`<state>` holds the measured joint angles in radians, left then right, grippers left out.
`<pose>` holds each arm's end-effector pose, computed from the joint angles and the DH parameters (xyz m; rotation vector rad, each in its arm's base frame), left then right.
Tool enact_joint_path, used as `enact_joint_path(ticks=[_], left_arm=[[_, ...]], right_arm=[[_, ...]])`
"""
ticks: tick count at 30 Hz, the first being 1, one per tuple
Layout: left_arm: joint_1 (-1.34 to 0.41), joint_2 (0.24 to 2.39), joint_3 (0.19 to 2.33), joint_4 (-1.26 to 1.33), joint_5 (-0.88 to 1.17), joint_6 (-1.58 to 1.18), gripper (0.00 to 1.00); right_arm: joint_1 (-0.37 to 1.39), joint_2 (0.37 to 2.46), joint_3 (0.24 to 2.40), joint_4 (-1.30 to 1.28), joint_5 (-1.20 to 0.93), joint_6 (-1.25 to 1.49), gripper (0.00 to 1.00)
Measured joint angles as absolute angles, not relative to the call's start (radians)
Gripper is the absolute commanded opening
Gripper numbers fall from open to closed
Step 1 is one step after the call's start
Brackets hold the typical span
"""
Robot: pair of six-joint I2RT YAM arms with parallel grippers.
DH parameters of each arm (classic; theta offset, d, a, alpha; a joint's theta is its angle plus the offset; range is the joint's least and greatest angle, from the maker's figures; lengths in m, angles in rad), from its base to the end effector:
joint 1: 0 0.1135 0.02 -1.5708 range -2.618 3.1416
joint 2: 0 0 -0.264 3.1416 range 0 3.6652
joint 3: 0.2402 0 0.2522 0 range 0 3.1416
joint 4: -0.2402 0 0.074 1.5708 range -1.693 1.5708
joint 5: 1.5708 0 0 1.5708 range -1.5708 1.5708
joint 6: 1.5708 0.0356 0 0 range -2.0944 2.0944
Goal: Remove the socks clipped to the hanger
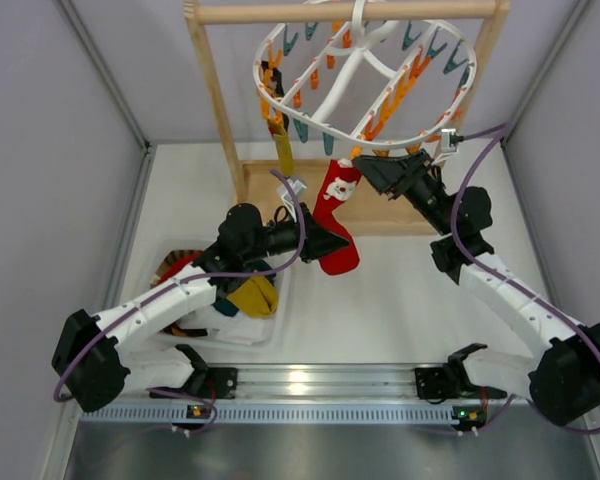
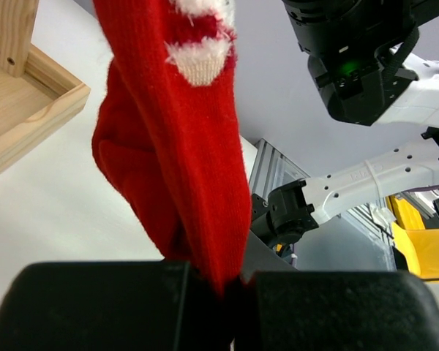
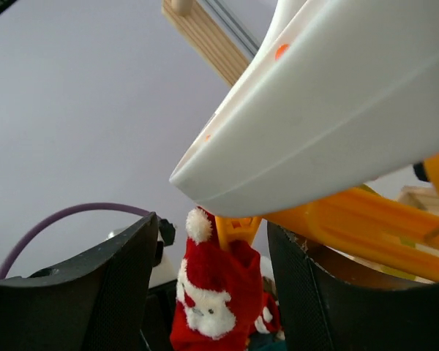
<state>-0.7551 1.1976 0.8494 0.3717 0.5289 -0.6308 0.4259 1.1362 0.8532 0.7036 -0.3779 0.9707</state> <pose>0.1910 -0.2044 0.3346 0.5742 1.6623 -1.4615 0.2300 0.1188 0.3859 -0.0190 1.3097 1.4301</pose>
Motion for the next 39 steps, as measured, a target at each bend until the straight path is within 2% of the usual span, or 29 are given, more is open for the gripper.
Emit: enact_joint_path(ticks=[12, 26, 29, 32, 36, 39], left_arm=[[-0.755, 1.198, 0.853, 0.369, 0.573, -0.654, 0.0], [-0.755, 1.198, 0.857, 0.364, 0.61, -0.661, 0.0], [-0.755, 1.193, 0.857, 0.363, 0.614, -0.661, 0.0], [-0.755, 1.183, 0.857, 0.362, 0.616, -0.662, 0.0], [-0.755, 1.178, 0.857, 0.362, 0.617, -0.663, 0.0], [-0.755, 1.178, 0.857, 0.362, 0.616, -0.664, 0.0]], right_arm=[[0.484, 1.261, 0.838, 0.876, -0.21, 1.017, 0.56], [0.494, 1.345, 0.841, 0.997, -0.215, 1.069, 0.51], [0.493, 1.37, 0.863, 1.031, -0.247, 1.09, 0.43], [0.493, 1.38, 0.871, 1.057, -0.275, 1.106, 0.4], [0.493, 1.379, 0.872, 1.093, -0.302, 1.113, 0.27], [0.493, 1.372, 0.875, 1.107, -0.311, 1.112, 0.23]])
